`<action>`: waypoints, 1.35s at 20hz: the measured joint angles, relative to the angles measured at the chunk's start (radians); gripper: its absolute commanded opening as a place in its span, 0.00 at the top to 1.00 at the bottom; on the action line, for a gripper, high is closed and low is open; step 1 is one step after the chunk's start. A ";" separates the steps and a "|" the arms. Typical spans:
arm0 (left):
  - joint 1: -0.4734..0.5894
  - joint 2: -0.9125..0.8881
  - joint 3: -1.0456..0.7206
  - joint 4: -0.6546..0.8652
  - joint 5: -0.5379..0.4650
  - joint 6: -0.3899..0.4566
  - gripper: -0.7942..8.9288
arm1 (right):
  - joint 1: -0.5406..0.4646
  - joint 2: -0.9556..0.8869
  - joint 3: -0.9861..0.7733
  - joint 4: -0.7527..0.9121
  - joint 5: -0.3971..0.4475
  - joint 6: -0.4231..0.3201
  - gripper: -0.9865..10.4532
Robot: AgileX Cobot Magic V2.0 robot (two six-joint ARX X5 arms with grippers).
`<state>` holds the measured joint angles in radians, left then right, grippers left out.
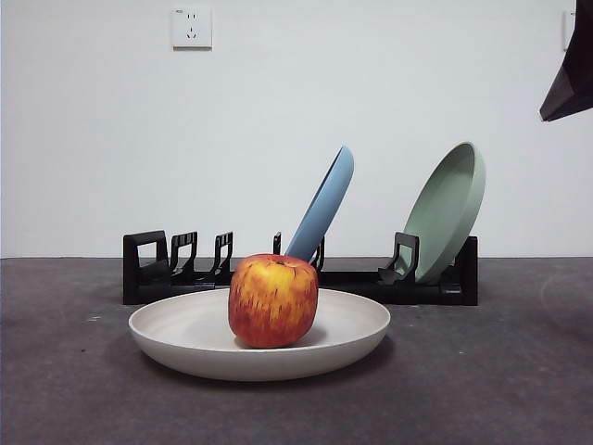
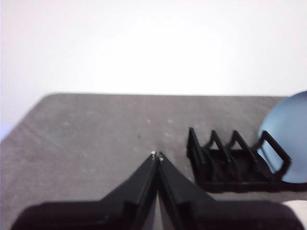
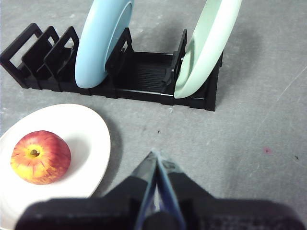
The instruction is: Take the yellow plate from the plate rack,put the plate on the table,take the apple from the table,put the apple in the plate
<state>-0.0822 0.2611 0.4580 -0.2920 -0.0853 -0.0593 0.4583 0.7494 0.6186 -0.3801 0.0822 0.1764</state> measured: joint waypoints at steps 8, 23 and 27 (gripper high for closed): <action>0.062 -0.200 -0.368 0.101 0.015 0.034 0.92 | 0.000 0.000 0.000 0.000 0.000 0.000 0.91; 0.062 -0.256 -0.440 0.106 0.034 0.006 0.92 | 0.000 0.000 0.000 0.000 0.000 0.000 0.91; 0.062 -0.256 -0.440 0.106 0.034 0.006 0.92 | 0.000 0.000 0.000 0.000 0.000 0.000 0.91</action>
<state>-0.0200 0.0048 0.0177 -0.1860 -0.0517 -0.0532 0.4583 0.7494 0.6186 -0.3805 0.0822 0.1764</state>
